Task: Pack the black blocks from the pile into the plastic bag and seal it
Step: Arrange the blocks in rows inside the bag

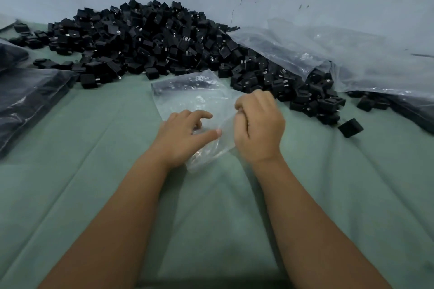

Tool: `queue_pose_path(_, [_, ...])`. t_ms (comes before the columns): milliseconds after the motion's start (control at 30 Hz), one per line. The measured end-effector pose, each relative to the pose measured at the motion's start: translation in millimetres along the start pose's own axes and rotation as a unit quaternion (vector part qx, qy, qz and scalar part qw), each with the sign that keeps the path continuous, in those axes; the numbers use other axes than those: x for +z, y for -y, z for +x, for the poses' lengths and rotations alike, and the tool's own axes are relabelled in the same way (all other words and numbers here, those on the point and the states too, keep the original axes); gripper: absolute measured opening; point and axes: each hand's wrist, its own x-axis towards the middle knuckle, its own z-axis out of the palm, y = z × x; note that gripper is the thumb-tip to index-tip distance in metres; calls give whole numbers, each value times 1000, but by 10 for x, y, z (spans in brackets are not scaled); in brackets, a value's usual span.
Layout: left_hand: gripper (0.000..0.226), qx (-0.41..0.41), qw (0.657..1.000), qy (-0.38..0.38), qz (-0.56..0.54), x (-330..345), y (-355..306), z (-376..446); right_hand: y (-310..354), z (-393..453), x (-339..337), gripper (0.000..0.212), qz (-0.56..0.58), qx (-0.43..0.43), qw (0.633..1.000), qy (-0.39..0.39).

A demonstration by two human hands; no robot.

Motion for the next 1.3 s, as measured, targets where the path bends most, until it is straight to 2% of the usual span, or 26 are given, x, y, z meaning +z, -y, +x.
queue_pose_path(100, [84,-16,997,35,65,-47,59,2,-203,29,-73,23,19,198,979,-50])
queue_pose_path(167, [89,-37,996,17,84,-114,127,8,-410,31,-84,31,-28,284,958,3])
queue_pose_path(233, [92,-62,994,-17,91,-215,227,-1,-558,15,-81,44,-76,331,935,99])
queue_pose_path(333, [90,-58,995,-53,63,-296,322,-36,-630,-42,-33,57,-93,345,902,242])
queue_pose_path(400, [89,-25,998,-45,25,-280,311,-51,-632,-71,3,52,-102,325,900,273])
queue_pose_path(533, [96,18,998,56,-1,-250,287,-56,-656,-80,18,44,-105,332,908,231])
queue_pose_path(667, [60,40,998,45,4,-227,320,-22,-670,-81,31,30,-110,347,905,221])
queue_pose_path(700, [52,41,998,36,-9,-216,315,-18,-651,-59,25,29,-85,357,910,194])
queue_pose_path(767, [47,37,999,26,-9,-196,299,-18,-553,18,-2,32,-1,368,925,92])
queue_pose_path(867, [63,29,998,35,52,-184,287,-27,-282,148,-64,43,111,295,948,-51])
queue_pose_path(933, [70,23,995,46,80,-187,257,-44,-53,149,-69,52,135,211,966,-64])
queue_pose_path(1000, [72,29,992,52,111,-186,236,-52,182,88,-20,53,156,139,978,-23])
queue_pose_path(1067, [62,51,994,41,90,-188,218,-58,399,15,47,45,188,93,976,57])
queue_pose_path(1133, [22,45,999,14,16,-189,193,-84,528,-43,106,38,188,41,972,136])
queue_pose_path(1167, [12,32,999,3,-23,-193,200,-83,547,-65,126,35,176,13,970,164])
queue_pose_path(1233, [26,-11,995,-12,-100,-202,227,-89,525,-85,128,27,159,-5,968,193])
queue_pose_path(1300, [24,-42,988,-33,-146,-204,260,-65,471,-88,101,19,160,27,965,207])
